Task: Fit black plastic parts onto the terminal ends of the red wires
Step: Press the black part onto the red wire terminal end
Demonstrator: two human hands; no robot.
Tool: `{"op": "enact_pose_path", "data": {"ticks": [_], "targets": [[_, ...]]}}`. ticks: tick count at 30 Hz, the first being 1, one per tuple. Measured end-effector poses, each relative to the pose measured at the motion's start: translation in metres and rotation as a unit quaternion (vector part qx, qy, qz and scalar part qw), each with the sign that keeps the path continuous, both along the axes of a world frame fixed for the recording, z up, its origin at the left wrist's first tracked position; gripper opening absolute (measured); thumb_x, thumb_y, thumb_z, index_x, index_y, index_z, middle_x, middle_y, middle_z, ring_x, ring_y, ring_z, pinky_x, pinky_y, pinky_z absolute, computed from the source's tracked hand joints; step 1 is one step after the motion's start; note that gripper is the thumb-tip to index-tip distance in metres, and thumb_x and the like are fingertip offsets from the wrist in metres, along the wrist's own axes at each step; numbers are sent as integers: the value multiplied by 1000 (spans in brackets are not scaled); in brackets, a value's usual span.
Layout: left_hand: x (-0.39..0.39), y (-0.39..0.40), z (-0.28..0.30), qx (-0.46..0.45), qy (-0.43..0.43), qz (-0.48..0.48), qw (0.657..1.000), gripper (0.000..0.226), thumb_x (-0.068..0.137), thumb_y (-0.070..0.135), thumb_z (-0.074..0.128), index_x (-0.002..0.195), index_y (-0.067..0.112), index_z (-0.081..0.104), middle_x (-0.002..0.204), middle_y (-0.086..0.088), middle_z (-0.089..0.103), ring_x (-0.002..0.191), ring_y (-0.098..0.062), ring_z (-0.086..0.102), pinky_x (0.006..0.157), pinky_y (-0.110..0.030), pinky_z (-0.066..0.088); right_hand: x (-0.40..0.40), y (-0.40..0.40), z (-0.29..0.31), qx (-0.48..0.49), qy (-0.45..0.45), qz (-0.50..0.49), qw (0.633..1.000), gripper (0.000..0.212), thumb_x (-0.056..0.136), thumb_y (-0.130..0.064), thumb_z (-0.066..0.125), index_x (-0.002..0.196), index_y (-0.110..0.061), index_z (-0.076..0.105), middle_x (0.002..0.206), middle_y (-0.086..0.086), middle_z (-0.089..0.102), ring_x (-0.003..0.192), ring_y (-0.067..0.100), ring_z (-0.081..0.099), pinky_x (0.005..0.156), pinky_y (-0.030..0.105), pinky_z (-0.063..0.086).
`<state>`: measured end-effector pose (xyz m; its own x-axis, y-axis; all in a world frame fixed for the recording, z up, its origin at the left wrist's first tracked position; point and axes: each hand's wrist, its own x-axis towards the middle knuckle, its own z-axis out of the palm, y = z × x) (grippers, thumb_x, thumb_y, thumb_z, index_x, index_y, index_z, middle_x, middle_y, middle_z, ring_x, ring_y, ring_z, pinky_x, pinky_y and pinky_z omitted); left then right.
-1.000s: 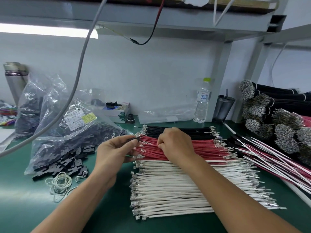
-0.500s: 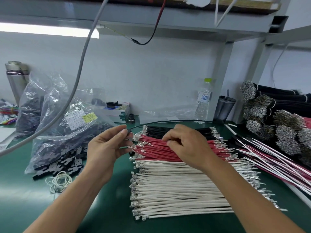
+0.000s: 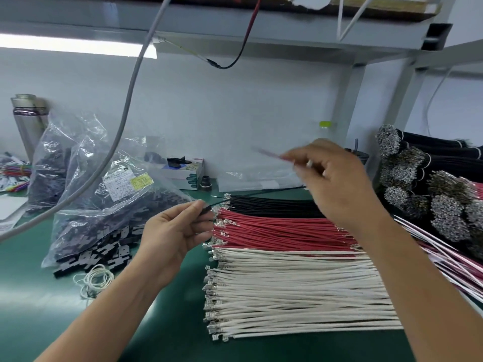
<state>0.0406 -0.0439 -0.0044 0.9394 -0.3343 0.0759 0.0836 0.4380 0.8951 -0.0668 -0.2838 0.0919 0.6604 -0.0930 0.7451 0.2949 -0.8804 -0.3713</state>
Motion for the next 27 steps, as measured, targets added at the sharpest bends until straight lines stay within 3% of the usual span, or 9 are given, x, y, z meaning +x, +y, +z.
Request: {"op": "enact_pose_path", "data": {"ticks": [2, 4, 10, 17, 27], "targets": [[-3, -2, 0, -8, 11, -37, 999, 24, 78, 23, 77, 91, 3, 81, 89, -20, 75, 64, -20, 71, 57, -26, 61, -6, 6, -15, -82, 75, -17, 994, 6, 93, -36, 68, 94, -37, 74, 83, -17, 58, 78, -1, 55, 71, 26, 45], [-7, -4, 1, -10, 17, -66, 998, 26, 79, 22, 76, 94, 1, 80, 87, -21, 74, 63, -20, 71, 55, -26, 61, -9, 16, -38, -91, 120, -14, 989, 8, 91, -41, 68, 88, -36, 74, 82, -18, 59, 78, -1, 56, 71, 28, 47], [-12, -7, 2, 18, 6, -121, 992, 26, 78, 21, 76, 95, 2, 80, 86, -23, 74, 62, -20, 72, 56, -26, 62, -2, 29, -77, -14, 92, 37, 995, 14, 93, -20, 69, 97, -33, 74, 88, -20, 59, 83, 3, 60, 71, 27, 51], [-14, -7, -2, 32, 4, -139, 990, 28, 78, 20, 76, 97, 2, 80, 92, -24, 75, 64, -20, 73, 58, -27, 62, -8, 33, -87, 49, 47, 14, 998, 5, 87, -30, 77, 85, -34, 74, 83, -18, 60, 78, 7, 61, 63, 24, 49], [-12, -6, -3, 26, -11, -156, 987, 27, 79, 21, 75, 98, 3, 80, 92, -23, 76, 66, -21, 73, 59, -27, 62, -6, 30, -87, 32, 130, 10, 991, 12, 96, -30, 63, 85, -33, 64, 86, -17, 62, 84, 3, 58, 70, 29, 48]]}}
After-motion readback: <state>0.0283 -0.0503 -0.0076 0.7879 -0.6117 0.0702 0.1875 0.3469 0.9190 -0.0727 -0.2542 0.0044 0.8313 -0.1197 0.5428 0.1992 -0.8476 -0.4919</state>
